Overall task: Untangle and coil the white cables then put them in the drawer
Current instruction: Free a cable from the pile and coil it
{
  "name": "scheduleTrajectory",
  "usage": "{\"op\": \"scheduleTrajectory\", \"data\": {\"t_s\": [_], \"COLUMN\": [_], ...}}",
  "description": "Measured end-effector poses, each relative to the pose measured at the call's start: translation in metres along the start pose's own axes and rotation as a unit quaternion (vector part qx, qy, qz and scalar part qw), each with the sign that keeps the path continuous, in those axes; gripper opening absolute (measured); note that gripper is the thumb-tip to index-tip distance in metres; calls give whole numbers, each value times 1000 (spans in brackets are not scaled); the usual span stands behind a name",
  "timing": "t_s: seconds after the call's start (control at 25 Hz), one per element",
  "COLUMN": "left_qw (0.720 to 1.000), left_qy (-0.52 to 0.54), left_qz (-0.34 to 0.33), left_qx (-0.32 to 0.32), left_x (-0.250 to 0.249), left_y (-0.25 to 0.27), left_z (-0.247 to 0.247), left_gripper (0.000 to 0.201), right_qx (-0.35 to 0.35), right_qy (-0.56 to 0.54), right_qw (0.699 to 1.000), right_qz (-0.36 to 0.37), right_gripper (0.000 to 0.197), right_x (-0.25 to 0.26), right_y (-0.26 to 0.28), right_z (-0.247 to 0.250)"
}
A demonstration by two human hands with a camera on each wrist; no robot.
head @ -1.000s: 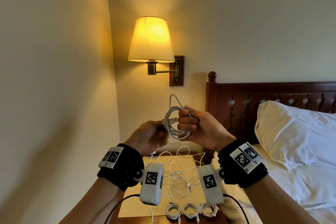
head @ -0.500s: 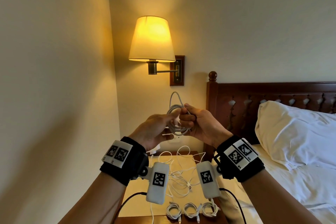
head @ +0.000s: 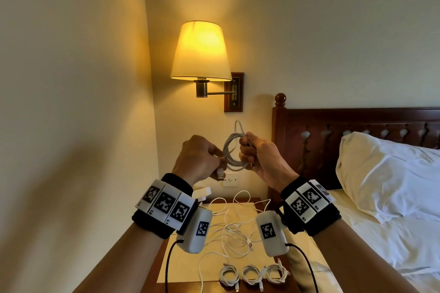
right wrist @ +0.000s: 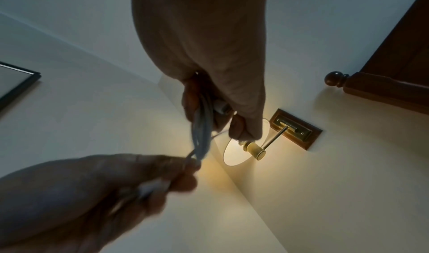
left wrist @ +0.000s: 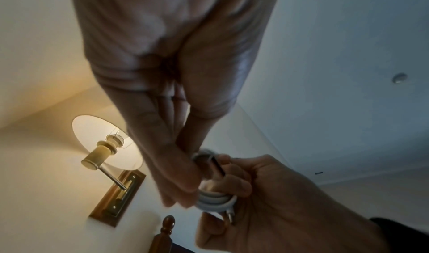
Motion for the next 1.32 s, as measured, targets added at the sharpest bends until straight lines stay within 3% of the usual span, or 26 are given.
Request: {"op": "scheduleTrajectory", "data": {"t_s": [0.12,0.28,0.48,0.52,0.6,0.68,0.76,0.84,0.92,1.04,1.2,1.32], "left_qw": [998,993,955,957,990,996,992,992,993,987,973,951], "left_qy": [-63,-114,-180,-164,-70,46,95,59,42,112,220,305], "left_qz": [-2,24,65,57,-3,-68,-58,-33,-28,-1,31,44], "left_qx": [-10,15,226,233,121,24,60,103,108,112,65,12], "left_x": [19,37,32,26,9,-12,-24,-27,-26,-22,-17,-17], "left_y": [3,12,26,26,19,10,3,2,1,3,8,6], "left_z": [16,22,12,13,15,15,7,0,-1,-5,-16,-15], "left_gripper": [6,12,5,15,35,33,33,36,38,34,31,30], "right_qx": [-72,-78,31,62,119,168,190,180,158,113,63,-21], "right_qy": [-16,36,123,126,133,145,168,187,191,182,164,254], "right_qw": [997,996,992,990,984,975,967,965,968,976,978,941], "right_qz": [13,11,27,27,20,19,24,25,26,42,110,224], "right_gripper": [36,37,40,40,40,40,38,37,35,23,17,33], "right_x": [17,26,30,32,36,37,39,41,42,39,28,14], "right_y": [-5,-12,-8,-5,-1,0,1,2,2,2,5,19], "right_z": [28,53,38,33,23,12,3,-2,-3,0,4,11]}}
Point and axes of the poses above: each hand's wrist, its own y-axis away from the middle knuckle, its own z-axis out of the back of the hand, x = y × z, the point moved 1 cm from there along -y, towards the middle knuckle, and after that the axes turned 9 degrees about y, right-handed, at the moved point
